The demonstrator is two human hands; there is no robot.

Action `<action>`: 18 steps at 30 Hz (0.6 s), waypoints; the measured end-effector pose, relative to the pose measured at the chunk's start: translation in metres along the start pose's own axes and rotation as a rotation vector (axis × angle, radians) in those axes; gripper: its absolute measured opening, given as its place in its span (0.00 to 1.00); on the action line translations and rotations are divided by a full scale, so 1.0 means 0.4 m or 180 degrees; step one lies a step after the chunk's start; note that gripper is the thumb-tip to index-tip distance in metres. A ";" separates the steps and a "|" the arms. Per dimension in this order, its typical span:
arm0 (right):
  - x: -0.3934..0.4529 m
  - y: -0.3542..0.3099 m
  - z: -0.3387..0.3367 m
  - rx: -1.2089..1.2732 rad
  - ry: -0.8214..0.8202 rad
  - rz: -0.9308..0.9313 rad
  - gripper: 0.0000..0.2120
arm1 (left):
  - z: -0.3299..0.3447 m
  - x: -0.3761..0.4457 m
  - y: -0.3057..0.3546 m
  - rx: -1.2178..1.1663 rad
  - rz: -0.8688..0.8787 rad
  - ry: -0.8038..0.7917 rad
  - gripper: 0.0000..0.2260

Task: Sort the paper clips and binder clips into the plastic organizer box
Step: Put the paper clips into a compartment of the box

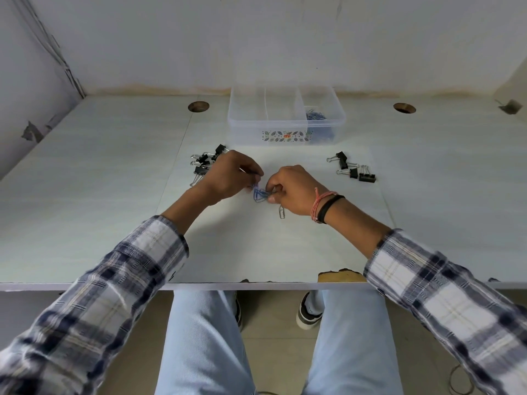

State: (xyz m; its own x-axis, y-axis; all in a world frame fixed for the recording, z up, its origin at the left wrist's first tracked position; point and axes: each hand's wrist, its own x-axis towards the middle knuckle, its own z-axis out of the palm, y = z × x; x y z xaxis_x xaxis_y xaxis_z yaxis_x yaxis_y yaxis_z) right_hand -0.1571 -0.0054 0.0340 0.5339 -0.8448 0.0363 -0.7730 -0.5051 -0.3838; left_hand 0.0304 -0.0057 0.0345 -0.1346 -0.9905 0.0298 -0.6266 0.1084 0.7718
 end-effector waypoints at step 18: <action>0.010 0.152 -0.146 0.3786 0.0415 0.1439 0.08 | -0.011 0.102 0.118 -0.1941 -0.0543 -0.0394 0.08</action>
State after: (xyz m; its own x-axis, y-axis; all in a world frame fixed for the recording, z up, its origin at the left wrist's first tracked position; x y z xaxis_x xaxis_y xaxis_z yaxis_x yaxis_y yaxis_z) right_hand -0.2219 -0.0496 0.0647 0.2154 -0.9443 -0.2489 -0.0587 0.2419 -0.9685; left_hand -0.0015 -0.0413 0.0748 -0.1821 -0.9684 -0.1706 -0.1033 -0.1537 0.9827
